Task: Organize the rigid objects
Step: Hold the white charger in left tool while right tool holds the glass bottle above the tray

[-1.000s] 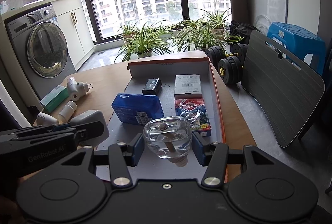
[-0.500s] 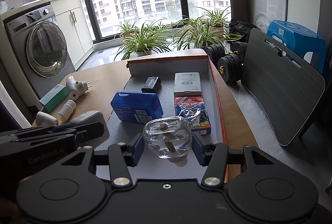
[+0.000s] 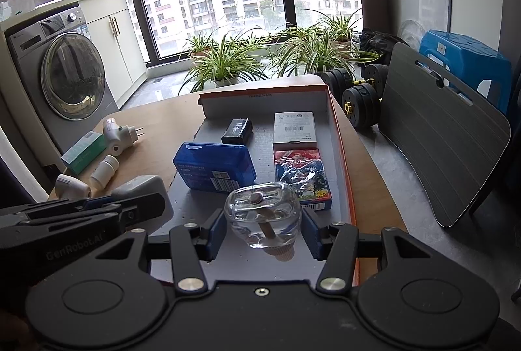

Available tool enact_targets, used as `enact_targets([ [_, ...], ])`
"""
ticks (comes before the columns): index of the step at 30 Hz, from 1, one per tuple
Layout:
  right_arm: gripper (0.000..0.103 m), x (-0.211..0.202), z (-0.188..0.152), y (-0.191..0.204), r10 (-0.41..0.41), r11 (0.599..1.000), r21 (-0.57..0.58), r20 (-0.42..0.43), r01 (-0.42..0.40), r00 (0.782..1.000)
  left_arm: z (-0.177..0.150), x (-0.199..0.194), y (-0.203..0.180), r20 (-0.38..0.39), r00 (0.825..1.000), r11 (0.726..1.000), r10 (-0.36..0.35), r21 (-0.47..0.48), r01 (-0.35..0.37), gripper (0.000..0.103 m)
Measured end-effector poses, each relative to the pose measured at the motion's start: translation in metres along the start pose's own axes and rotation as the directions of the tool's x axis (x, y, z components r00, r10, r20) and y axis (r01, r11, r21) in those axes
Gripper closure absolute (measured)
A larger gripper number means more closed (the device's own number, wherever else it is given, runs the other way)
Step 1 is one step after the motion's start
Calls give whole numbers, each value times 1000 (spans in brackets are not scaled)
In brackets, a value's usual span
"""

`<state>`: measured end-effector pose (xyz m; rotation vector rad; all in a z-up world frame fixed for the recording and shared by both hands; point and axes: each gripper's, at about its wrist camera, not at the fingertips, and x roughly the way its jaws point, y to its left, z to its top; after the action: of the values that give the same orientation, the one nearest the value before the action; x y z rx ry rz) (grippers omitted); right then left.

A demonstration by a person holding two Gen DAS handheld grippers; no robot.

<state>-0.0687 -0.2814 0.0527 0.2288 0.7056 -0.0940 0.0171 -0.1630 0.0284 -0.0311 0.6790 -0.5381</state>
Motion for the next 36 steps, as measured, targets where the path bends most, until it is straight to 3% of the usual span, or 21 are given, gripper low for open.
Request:
enact_targets([
  [36, 42, 12, -8, -7, -16, 999, 28, -27, 17, 1000, -4, 10, -2, -32, 999, 1000, 1, 0, -1, 74],
])
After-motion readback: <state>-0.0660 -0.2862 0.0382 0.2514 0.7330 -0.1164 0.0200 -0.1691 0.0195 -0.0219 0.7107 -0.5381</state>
